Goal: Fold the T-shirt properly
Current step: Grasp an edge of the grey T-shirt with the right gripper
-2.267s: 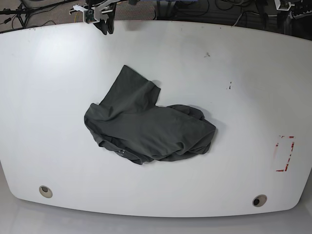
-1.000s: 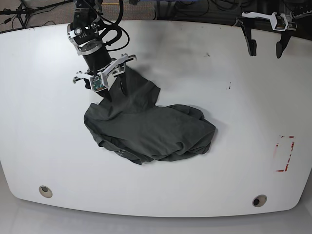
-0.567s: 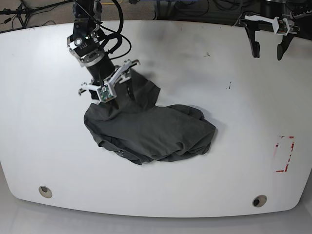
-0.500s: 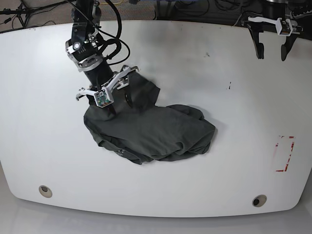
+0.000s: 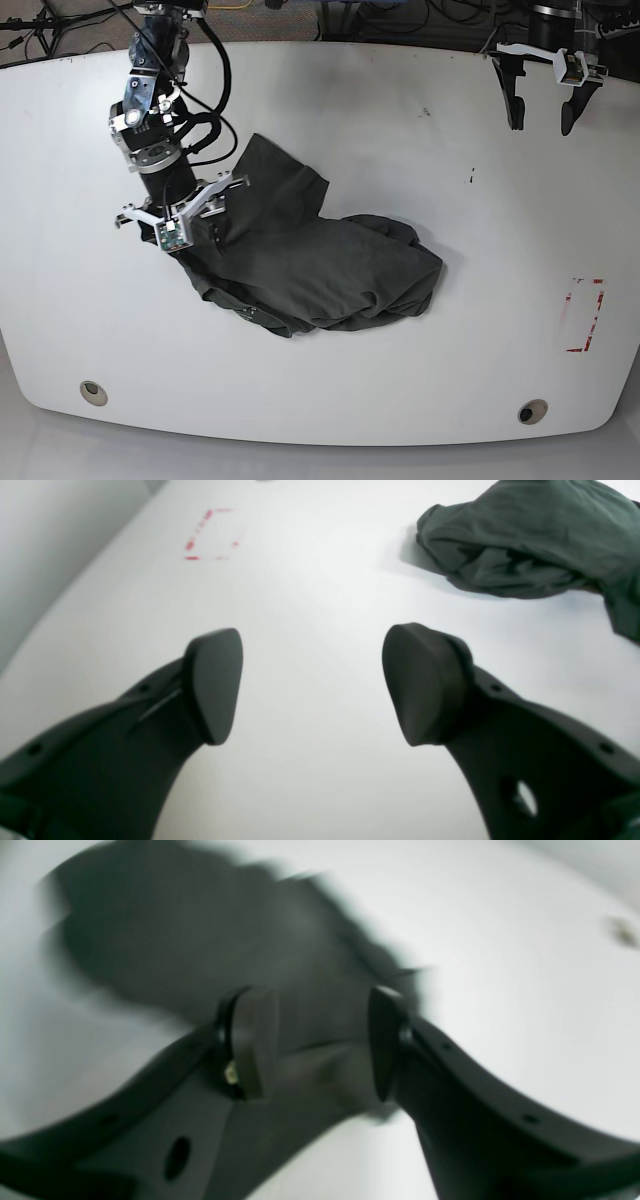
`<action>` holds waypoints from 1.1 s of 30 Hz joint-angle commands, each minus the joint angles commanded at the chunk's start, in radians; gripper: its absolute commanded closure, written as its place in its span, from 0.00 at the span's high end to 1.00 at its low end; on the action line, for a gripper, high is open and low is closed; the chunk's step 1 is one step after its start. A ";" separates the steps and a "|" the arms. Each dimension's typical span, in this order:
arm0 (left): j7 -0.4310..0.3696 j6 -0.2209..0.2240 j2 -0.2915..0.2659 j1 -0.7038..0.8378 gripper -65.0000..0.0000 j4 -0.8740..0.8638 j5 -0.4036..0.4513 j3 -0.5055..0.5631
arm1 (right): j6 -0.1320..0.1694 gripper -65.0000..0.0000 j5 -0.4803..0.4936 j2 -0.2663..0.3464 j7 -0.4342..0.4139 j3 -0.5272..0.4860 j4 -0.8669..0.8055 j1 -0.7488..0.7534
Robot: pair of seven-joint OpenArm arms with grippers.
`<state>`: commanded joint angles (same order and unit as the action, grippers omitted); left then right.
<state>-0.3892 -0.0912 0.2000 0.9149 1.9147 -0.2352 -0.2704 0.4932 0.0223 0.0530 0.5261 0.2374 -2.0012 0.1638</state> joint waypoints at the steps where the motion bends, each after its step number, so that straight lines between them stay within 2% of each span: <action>1: 0.003 -0.001 0.000 -0.001 0.70 0.000 0.001 0.000 | 0.000 0.42 -0.002 -0.001 0.007 0.006 0.006 -0.008; 6: 0.011 -0.003 -0.004 -0.005 0.70 0.003 -0.001 -0.003 | 0.002 0.42 -0.025 0.001 0.032 0.018 0.049 -0.052; 8: -0.007 -0.009 -0.027 0.024 0.69 0.010 0.002 -0.025 | 0.006 0.42 -0.128 0.032 0.076 -0.090 0.150 -0.181; 14: -0.002 -0.009 -0.039 0.031 0.70 0.011 0.001 -0.025 | 0.007 0.44 -0.180 0.050 0.100 -0.167 0.217 -0.237; 20: -0.003 -0.010 -0.039 0.033 0.69 0.012 0.003 -0.027 | 0.005 0.46 -0.191 0.066 0.123 -0.225 0.244 -0.275; 24: -0.035 -0.005 -0.024 0.029 0.68 0.008 0.001 -0.026 | -0.007 0.44 -0.170 0.090 0.165 -0.254 0.160 -0.304; 33: -0.040 -0.005 -0.022 0.028 0.68 0.006 0.001 -0.028 | -0.001 0.43 -0.157 0.089 0.158 -0.253 0.143 -0.281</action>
<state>-0.4295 -0.0961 0.1782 0.9434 1.9211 -0.2342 -0.2982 0.4920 -0.1343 0.1415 0.6838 -0.0158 -1.8586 -0.1173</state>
